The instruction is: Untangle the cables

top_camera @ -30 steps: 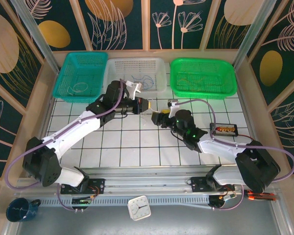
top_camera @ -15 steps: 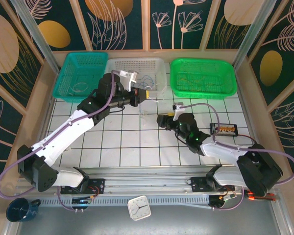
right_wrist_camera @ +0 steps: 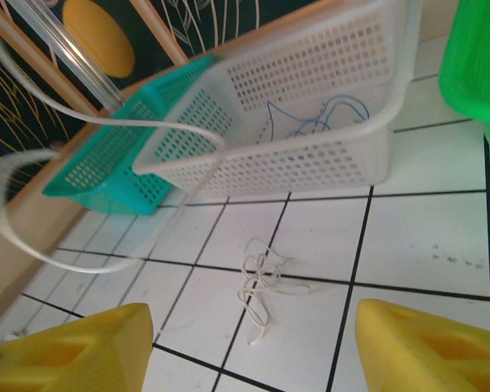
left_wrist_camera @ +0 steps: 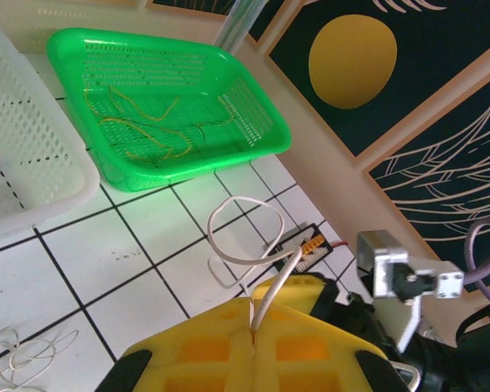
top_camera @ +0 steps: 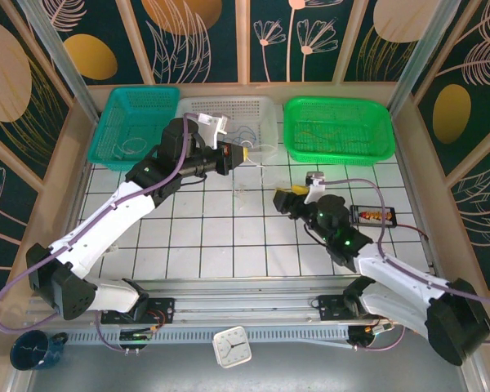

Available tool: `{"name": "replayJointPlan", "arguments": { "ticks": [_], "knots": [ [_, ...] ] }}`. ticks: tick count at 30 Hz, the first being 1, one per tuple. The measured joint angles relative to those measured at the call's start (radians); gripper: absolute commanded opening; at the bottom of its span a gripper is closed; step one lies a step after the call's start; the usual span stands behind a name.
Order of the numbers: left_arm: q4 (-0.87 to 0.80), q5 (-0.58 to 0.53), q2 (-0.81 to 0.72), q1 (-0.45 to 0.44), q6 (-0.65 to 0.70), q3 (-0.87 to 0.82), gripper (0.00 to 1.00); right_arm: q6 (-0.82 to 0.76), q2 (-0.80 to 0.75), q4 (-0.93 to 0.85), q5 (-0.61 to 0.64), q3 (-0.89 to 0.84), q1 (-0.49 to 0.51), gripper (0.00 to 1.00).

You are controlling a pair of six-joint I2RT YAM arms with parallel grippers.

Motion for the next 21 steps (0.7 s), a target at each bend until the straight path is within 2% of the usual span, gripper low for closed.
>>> {"name": "replayJointPlan", "arguments": {
  "ticks": [10,14,21],
  "knots": [
    [-0.004,0.008,-0.004,0.000,0.000,0.000,0.00,0.076,-0.096,-0.042,-0.048,0.002,-0.105,0.71],
    [-0.003,0.008,-0.004,0.000,-0.001,0.000,0.00,0.114,-0.068,-0.051,-0.097,0.035,-0.142,0.72],
    [-0.003,0.011,-0.004,0.000,-0.005,0.000,0.00,0.167,0.046,-0.012,-0.184,0.100,-0.149,0.72]
  ]
}}
